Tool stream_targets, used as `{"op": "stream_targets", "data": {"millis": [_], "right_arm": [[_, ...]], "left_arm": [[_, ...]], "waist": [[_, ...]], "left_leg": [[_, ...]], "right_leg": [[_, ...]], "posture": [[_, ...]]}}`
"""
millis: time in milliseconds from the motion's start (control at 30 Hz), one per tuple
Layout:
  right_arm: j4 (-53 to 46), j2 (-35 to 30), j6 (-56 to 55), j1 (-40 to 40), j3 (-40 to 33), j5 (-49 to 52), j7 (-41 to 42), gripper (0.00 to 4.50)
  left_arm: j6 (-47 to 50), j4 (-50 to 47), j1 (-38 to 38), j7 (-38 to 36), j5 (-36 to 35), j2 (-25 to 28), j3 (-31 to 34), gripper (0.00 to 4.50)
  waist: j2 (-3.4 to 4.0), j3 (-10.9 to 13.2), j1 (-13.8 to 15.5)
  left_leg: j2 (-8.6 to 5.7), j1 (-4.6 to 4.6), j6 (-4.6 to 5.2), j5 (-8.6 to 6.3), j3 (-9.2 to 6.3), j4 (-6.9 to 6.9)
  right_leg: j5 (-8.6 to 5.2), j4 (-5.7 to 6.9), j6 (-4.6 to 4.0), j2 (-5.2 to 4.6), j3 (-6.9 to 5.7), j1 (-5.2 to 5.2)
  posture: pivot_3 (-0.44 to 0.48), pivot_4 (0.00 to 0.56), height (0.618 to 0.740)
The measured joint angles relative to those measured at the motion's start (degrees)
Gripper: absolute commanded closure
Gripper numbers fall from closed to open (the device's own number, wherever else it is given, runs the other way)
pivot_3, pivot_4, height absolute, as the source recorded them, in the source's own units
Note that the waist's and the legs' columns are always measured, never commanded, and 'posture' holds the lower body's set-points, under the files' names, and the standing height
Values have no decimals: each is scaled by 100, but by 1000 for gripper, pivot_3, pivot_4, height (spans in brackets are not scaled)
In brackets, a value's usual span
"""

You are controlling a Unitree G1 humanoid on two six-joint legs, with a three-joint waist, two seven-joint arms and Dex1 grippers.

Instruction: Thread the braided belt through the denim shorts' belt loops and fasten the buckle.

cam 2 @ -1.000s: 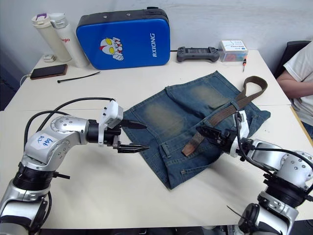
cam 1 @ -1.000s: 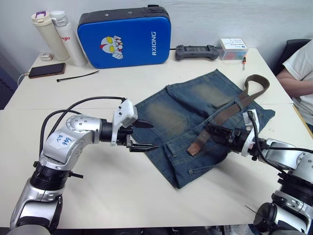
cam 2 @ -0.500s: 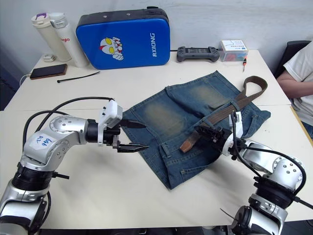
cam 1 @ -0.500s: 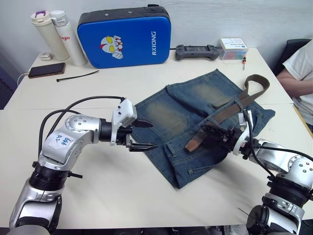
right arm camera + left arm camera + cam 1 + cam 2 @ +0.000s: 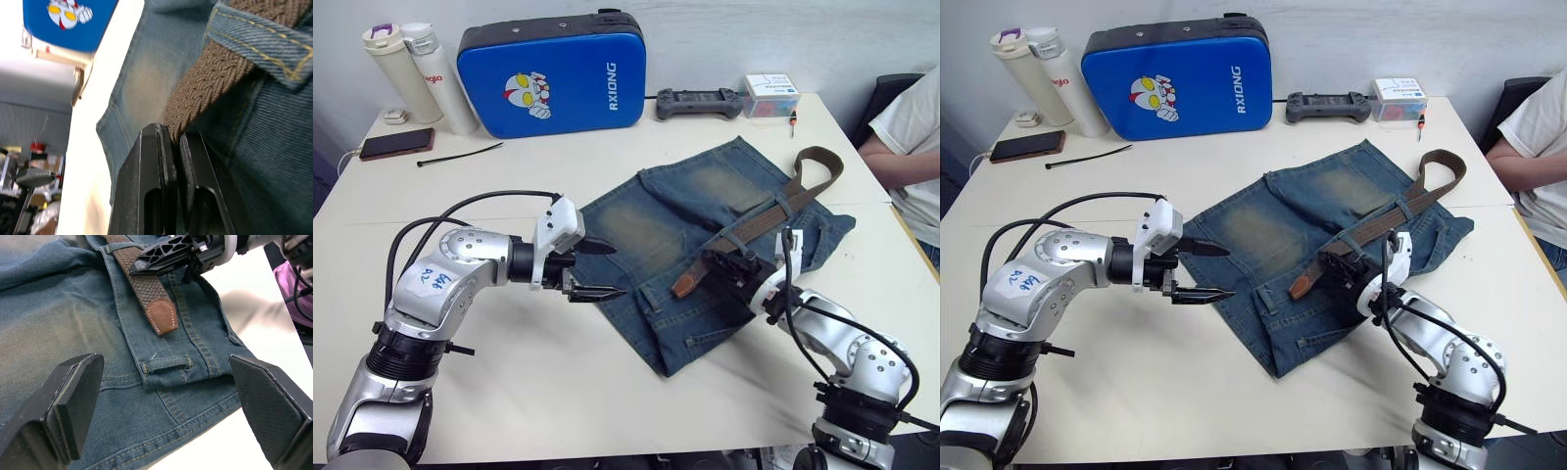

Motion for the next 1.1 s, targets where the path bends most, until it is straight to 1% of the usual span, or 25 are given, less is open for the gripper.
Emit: {"op": "stream_targets", "data": {"millis": [100,233,433,533,767,900,1033,1100], "right_arm": [[-150,40,-311,140,241,-193,164,4403],[-189,285,-664,301,644,-487,298,4403],[-297,389,-885,470,1253,-845,518,4403],[-410,393,-889,566,1580,-1020,684,4403],[-414,363,-870,531,1903,-1266,921,4403],[-464,231,-687,440,2253,-1472,1075,4403],[-551,15,-286,277,2480,-1590,987,4403],[-580,-45,-173,231,2480,-1605,910,4403]], "left_arm": [[1,6,-3,-16,0,1,0,0],[1,41,-25,-49,3,1,-1,0],[1,54,-53,-91,12,1,-4,0],[27,54,-53,-111,12,17,-4,0],[97,50,-53,-124,11,90,-4,0],[154,38,-53,-146,9,115,-4,0],[166,39,-53,-215,10,124,-7,0],[165,40,-54,-248,12,124,-11,0]], "waist": [[0,0,1],[0,0,-12],[0,0,-13],[0,0,-20],[0,0,-18],[-1,0,-28],[-2,-1,-27],[-2,-1,-15]], "left_leg": [[0,0,0,0,0,0],[0,1,-2,1,0,-2],[0,2,-3,1,-1,-4],[0,3,-3,2,-1,-4],[0,5,-4,2,-1,-4],[0,11,-5,2,-1,-11],[0,20,-9,4,0,-22],[0,20,-9,4,0,-23]], "right_leg": [[0,0,0,-1,0,0],[0,1,0,0,1,-2],[0,0,0,0,1,-3],[0,0,0,-1,3,-3],[0,-4,0,-2,3,-3],[-1,-21,-1,-1,4,-2],[-1,-24,-2,-2,5,0],[-1,-26,-2,-2,4,0]], "posture": [[0,150,740],[0,150,740],[0,150,740],[0,150,740],[0,150,740],[0,150,740],[0,150,740],[0,150,740]]}}
